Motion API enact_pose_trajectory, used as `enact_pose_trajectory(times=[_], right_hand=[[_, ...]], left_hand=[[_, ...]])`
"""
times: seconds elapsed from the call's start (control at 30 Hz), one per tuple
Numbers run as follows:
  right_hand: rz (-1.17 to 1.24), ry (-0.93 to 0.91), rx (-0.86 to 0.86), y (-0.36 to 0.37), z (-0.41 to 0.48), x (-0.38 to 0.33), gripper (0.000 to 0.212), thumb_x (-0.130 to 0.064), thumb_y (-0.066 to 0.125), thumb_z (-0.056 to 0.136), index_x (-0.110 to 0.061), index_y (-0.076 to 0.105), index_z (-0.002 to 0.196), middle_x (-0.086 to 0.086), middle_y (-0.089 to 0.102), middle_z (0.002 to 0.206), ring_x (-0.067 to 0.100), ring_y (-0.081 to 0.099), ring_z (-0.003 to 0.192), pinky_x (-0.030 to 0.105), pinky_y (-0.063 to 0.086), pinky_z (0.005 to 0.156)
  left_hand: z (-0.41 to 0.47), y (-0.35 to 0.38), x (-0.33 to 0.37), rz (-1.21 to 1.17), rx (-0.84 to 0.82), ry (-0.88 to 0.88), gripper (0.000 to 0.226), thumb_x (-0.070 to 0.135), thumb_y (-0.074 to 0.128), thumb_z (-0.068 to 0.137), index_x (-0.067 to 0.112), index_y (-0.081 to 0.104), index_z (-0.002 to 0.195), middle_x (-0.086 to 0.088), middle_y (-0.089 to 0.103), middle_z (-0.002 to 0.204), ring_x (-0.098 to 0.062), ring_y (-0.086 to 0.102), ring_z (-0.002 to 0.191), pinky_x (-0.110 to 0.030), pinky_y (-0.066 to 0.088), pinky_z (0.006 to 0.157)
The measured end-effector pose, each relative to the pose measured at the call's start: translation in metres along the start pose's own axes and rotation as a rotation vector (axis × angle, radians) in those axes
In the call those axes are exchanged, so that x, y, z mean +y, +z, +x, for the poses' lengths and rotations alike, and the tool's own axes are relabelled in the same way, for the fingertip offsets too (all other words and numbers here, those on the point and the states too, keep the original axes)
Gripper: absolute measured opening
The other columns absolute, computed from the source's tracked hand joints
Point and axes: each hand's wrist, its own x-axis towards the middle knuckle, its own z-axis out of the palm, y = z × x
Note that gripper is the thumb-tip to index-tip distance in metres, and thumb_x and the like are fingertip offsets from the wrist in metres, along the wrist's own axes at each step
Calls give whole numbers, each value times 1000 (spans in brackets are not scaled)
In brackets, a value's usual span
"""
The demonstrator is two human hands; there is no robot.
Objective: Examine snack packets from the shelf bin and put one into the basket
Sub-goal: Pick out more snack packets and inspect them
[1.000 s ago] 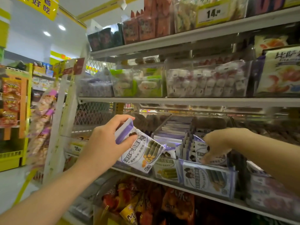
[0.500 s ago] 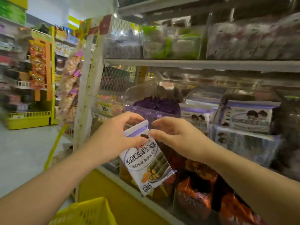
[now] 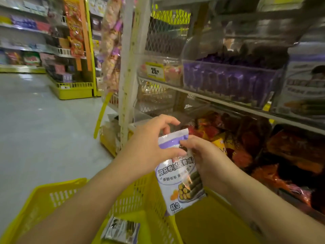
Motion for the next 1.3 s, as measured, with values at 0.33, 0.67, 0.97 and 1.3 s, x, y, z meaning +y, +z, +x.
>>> enact_pose_trajectory(times=[0.33,0.67,0.97,1.3], right_hand=[[200,72,313,-31,13,30,48,-20,62,80,8,58,120,28,65,115,43,62,110,56,48,97],[161,-18,246,-45,13,31,38,-33,59,84,-3,67,106,20,72,103,34,69,97,50,56,85],[-334,230,-90,-59,-3,23,44,-29,62,78,-2,67,112,20,69,113,26,67,97,47,50,95],[-65,237,28,-61,0,19,45,-28,58,80,0,64,115,18,70,112,23,69,89,32,59,73]], left_hand=[[-8,54,-32,-785,127,-539,46,35,75,61,19,67,104,-4,75,100,-14,73,84,-29,58,73],[-8,71,-15,-1112,231,-690,14,17,57,93,6,66,97,-11,75,87,-16,70,75,-34,53,78],[-3,53,-26,-1237,283,-749,23,25,62,87,9,68,102,-12,75,101,-20,72,87,-44,58,83],[-12,47,-30,-1114,-287,-722,33,9,53,92,16,60,124,-10,71,116,-26,67,109,-39,59,83]])
